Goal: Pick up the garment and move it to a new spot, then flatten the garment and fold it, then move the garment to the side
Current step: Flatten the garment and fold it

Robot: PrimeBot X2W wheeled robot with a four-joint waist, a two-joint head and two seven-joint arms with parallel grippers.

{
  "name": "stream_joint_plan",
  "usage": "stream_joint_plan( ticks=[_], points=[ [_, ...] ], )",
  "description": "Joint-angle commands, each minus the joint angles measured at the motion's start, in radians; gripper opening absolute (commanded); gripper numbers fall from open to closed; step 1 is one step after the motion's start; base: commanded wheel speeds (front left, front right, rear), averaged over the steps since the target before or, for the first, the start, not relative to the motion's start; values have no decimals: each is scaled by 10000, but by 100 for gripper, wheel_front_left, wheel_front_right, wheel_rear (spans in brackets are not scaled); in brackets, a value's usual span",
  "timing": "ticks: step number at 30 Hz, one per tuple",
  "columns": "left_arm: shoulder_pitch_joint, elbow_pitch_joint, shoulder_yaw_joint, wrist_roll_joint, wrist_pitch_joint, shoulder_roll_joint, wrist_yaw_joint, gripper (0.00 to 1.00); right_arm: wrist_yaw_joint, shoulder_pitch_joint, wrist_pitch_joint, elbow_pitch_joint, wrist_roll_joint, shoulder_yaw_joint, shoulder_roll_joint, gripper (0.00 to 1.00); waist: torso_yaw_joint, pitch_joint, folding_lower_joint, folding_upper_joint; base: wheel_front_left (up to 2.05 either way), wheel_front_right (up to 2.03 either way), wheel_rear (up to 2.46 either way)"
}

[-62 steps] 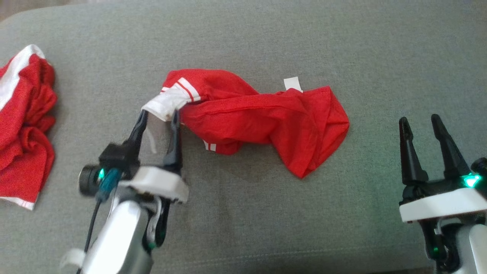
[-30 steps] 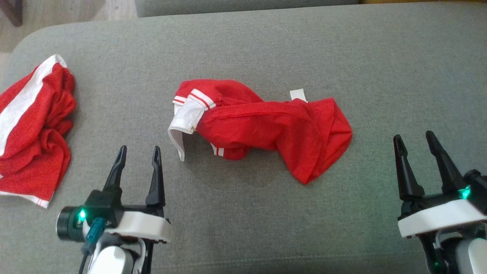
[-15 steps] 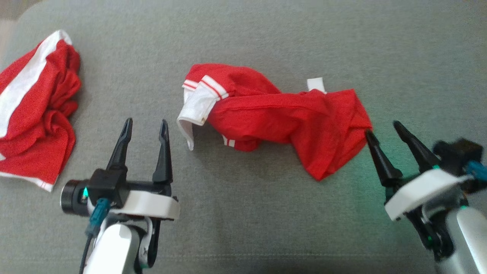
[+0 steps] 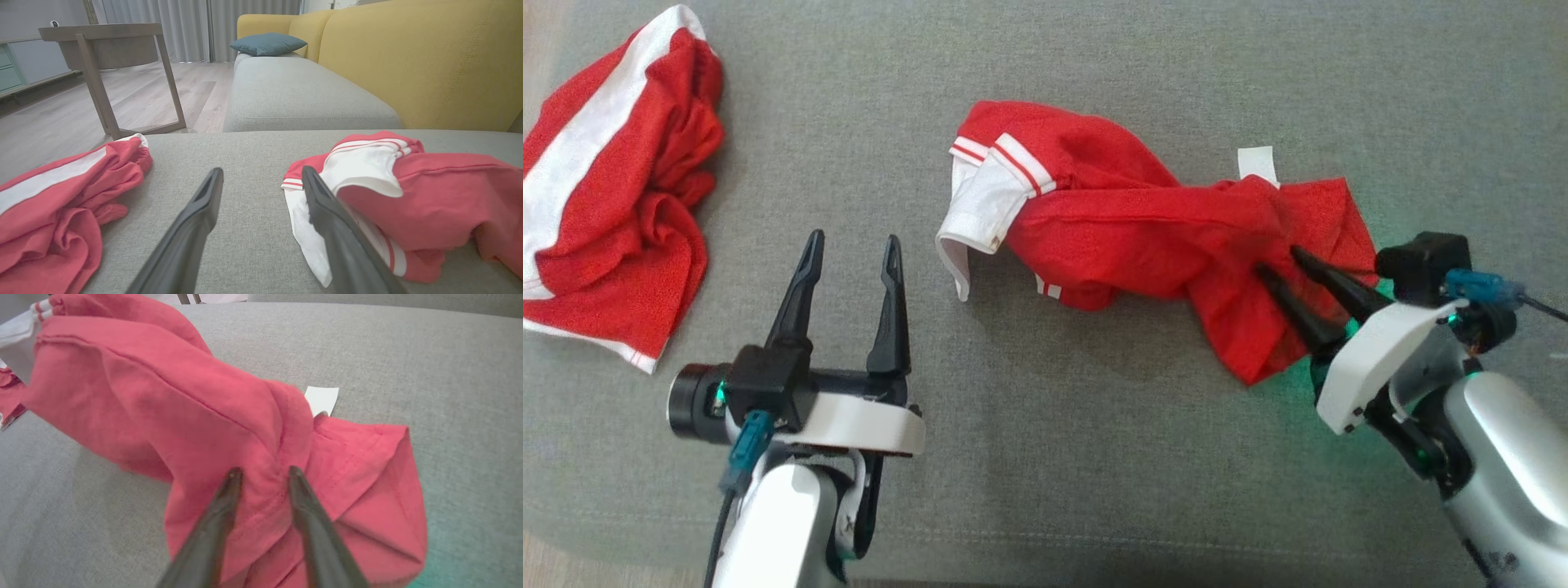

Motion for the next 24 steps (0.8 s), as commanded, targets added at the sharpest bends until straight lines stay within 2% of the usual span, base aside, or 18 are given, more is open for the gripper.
stream_joint_plan(
  ticks=[1,5,10,14,19,24],
  points=[
    [-384,-346,393,100,-122,57,-64,100,75,-183,-251,-295,100,132,-305,0,6,23,0,0,0,0,0],
    [-388,-347,480,156,-122,10,-85,100,75,-397,-902,-518,-64,-44,-639,0,-33,27,0,0,0,0,0],
    [-359,-346,585,189,-122,-28,-105,100,75,-685,-1968,-923,-941,-800,-966,0,-173,-54,0,0,0,0,0],
    [-315,-302,641,205,-122,-62,-170,100,75,-680,-2936,-1388,-2343,-1308,-1265,0,-307,-183,0,0,0,0,0],
    [-243,-277,709,210,-122,-104,-241,100,75,489,-3010,-2049,-3519,-524,-1830,0,-402,-311,0,0,0,0,0],
    [-165,-256,812,220,-122,-126,-299,100,75,1991,-2247,-2365,-3341,746,-2202,0,-500,-396,0,0,0,0,0]
  ],
)
